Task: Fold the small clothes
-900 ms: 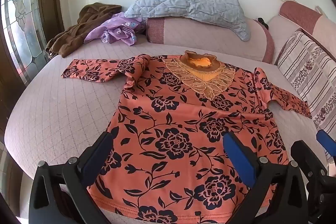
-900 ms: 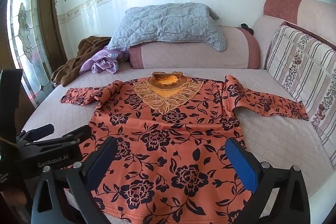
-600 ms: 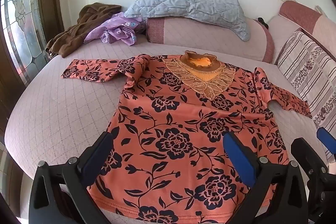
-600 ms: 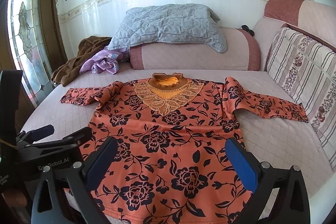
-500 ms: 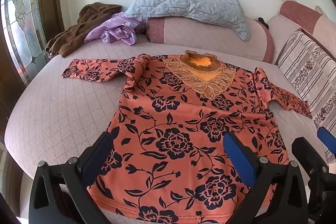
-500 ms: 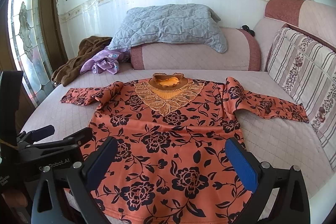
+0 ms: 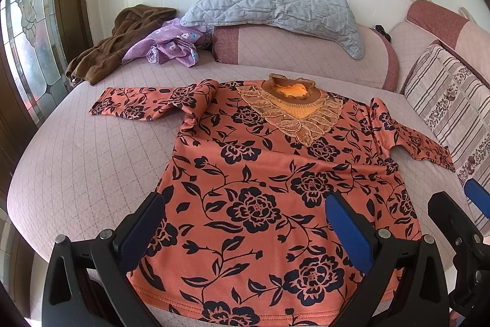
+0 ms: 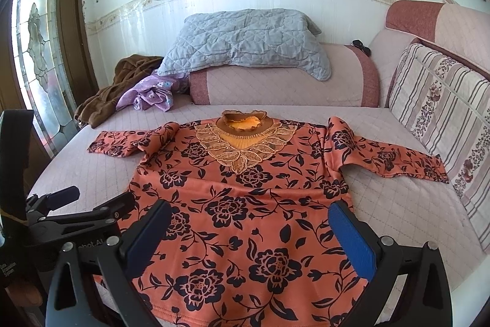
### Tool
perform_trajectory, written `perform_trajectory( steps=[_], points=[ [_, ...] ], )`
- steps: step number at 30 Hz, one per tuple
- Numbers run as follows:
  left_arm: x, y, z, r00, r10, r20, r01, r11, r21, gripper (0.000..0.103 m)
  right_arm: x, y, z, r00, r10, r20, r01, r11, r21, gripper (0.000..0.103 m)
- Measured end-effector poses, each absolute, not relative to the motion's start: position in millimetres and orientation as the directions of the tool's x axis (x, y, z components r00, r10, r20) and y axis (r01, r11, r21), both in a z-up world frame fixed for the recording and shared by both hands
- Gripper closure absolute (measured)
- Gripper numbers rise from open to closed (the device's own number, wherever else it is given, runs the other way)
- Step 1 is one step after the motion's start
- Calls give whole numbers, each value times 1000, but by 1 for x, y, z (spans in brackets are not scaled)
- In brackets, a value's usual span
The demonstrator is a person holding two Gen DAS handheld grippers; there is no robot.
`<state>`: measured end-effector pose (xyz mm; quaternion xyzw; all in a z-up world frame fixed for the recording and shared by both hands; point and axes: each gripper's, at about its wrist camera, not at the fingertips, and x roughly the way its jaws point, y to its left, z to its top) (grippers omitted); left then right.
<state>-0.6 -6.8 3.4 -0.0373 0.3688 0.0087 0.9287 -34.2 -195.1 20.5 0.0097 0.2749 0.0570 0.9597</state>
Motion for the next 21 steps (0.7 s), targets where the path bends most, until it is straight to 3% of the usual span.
perform_trajectory(
  steps=[11,16,20,21],
  points=[
    [1,-5,1,744,-16,-668,-43,996,-72,0,-30,-197,18,800,124,-586,-105,992,67,0],
    [14,9,-32,671,-14,-741,-78,993,-89,0,-20,-228,-3,765,273,-583,-115,949,294,0],
    [20,17,-66,600,12,-800,-116,991,-72,0,3,-310,-55,736,345,-582,47,832,553,0],
    [22,19,-73,584,25,-811,-123,991,-58,0,7,-325,-67,746,387,-542,71,763,643,0]
  ],
)
